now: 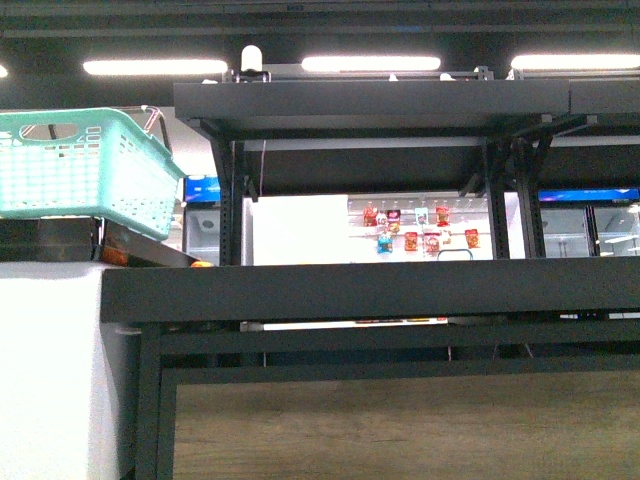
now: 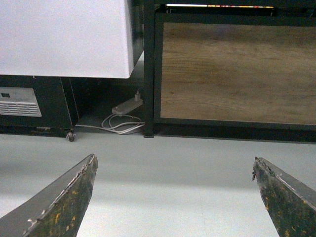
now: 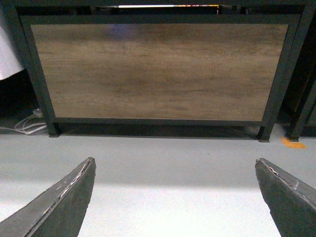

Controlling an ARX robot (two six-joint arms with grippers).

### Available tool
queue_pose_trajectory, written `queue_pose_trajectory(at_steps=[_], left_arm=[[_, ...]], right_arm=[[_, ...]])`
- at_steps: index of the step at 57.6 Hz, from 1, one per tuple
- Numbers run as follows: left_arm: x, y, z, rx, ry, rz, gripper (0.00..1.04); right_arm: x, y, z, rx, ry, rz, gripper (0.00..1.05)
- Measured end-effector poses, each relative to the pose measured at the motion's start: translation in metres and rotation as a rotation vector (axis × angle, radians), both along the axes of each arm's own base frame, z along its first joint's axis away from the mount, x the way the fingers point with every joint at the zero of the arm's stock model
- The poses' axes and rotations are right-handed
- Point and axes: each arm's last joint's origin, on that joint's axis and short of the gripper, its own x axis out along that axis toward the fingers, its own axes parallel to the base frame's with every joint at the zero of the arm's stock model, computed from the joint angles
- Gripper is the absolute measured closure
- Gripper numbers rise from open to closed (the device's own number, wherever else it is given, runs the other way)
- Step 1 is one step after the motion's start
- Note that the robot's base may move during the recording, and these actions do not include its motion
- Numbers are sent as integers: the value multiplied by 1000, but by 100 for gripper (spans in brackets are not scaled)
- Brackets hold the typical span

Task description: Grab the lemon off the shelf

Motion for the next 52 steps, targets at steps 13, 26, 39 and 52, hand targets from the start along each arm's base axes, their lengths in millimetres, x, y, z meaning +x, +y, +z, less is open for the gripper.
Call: queue_pose_trajectory(at_steps=[13,26,39,52], left_arm=[[0,0,0,0,0,0,8],[0,0,0,0,0,0,8],[0,0,0,0,0,0,8],[0,0,0,0,0,1,8]], right_arm=[[0,0,0,0,0,0,7],[0,0,0,0,0,0,7],[0,0,0,0,0,-1,7],[0,0,0,0,0,-1,7]])
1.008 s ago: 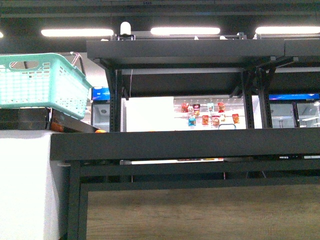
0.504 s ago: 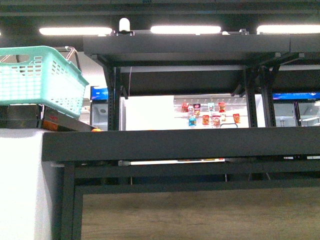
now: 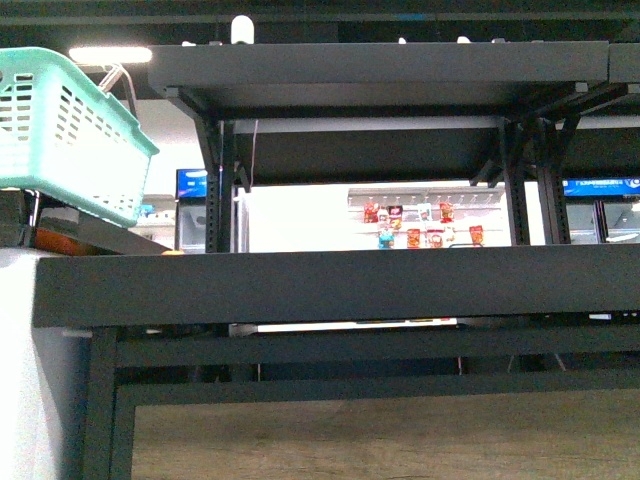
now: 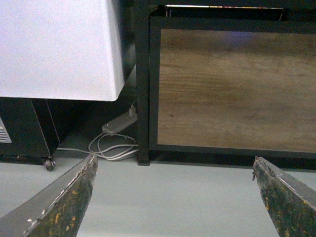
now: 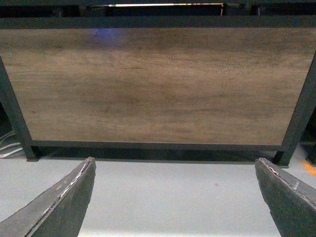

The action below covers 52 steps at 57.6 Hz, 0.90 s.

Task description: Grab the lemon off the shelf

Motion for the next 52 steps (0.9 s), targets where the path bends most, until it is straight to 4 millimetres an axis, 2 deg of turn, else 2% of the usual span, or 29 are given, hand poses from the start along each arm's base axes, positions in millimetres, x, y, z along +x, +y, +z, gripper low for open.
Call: queue_pose_trajectory(at_steps=[52], left_arm=[[0,0,0,0,0,-1,8]], right_arm=[[0,0,0,0,0,1,7]])
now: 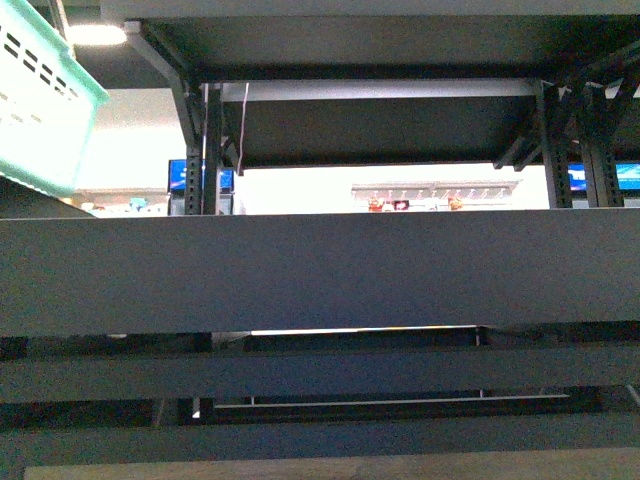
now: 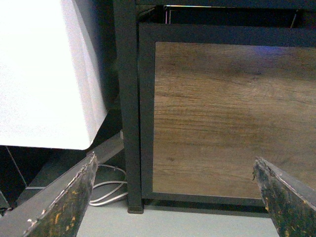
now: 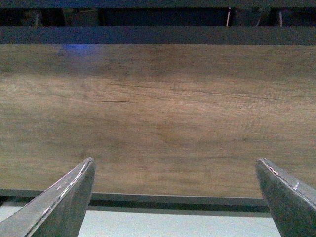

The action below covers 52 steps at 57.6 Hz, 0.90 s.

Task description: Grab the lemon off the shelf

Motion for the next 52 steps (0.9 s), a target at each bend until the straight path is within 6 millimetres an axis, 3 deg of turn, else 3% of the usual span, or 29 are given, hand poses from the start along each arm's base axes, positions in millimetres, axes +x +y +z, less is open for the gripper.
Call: queue_pose_trajectory(at_steps=[52], left_arm=[[0,0,0,0,1,0,8]], right_arm=[[0,0,0,0,1,1,7]])
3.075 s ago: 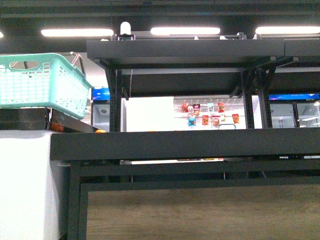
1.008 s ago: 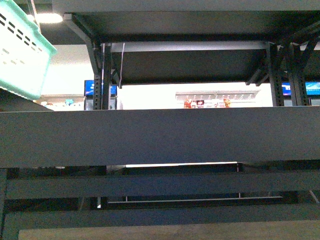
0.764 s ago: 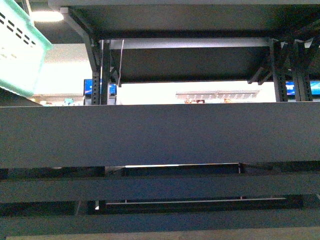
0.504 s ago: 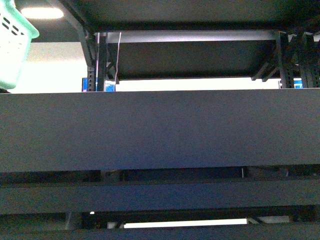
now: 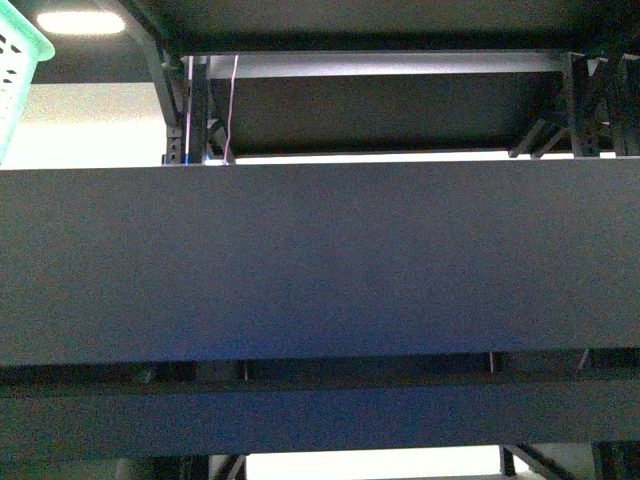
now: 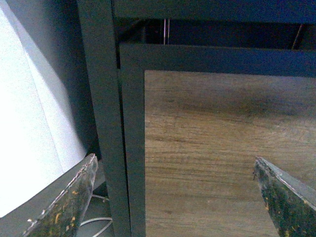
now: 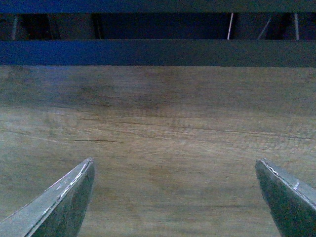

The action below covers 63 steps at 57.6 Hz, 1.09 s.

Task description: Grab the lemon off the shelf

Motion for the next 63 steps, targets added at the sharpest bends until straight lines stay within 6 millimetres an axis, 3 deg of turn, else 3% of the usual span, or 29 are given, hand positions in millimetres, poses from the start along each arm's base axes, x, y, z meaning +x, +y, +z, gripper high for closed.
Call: queue_pose_trajectory(at_steps=[63], left_arm=[[0,0,0,0,0,0,8]], right_arm=[[0,0,0,1,0,-2,7]])
